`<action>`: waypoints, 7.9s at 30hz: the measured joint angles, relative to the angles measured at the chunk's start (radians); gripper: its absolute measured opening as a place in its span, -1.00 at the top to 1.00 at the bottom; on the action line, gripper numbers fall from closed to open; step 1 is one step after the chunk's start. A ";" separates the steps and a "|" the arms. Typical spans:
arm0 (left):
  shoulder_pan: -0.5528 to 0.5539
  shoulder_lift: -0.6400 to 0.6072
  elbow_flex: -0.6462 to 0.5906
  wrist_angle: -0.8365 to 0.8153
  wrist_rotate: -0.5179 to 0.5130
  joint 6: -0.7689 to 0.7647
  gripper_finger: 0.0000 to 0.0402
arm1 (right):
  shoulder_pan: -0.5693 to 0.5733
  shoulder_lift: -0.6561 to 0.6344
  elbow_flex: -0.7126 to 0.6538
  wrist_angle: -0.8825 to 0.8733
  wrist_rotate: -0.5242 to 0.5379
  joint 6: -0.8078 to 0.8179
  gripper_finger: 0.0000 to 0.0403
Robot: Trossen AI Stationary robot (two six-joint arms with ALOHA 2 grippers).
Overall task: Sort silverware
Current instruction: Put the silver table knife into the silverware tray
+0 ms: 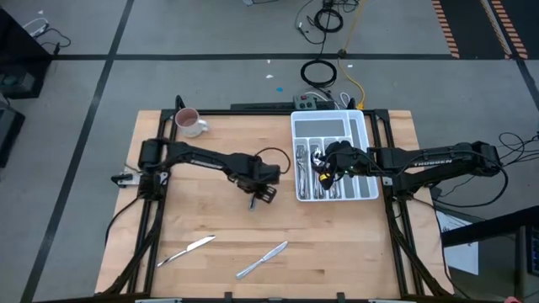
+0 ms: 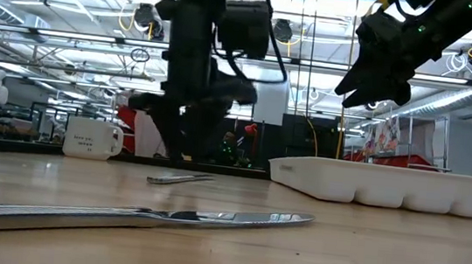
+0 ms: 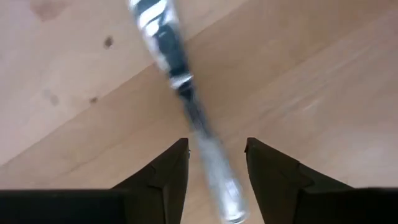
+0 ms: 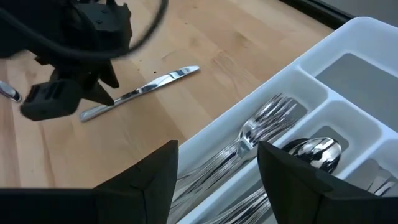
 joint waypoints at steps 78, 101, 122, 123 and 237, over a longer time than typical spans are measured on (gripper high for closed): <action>-0.063 -0.321 0.328 -0.714 -0.171 0.285 0.79 | 0.082 0.289 0.213 0.003 -0.319 -0.677 -0.23; -0.064 -0.814 0.329 -0.746 -0.272 0.284 0.78 | 0.087 1.162 1.100 -0.474 -0.305 -1.123 -0.21; -0.064 -0.898 0.329 -0.746 -0.328 0.336 0.77 | 0.005 1.308 1.207 -0.522 -0.359 -1.172 0.01; -0.064 -0.898 0.329 -0.746 -0.337 0.337 0.77 | 0.003 1.310 1.207 -0.522 -0.371 -1.166 0.06; -0.064 -0.877 0.328 -0.729 -0.552 0.387 0.77 | -0.075 0.484 0.313 -0.806 -0.057 -2.055 1.00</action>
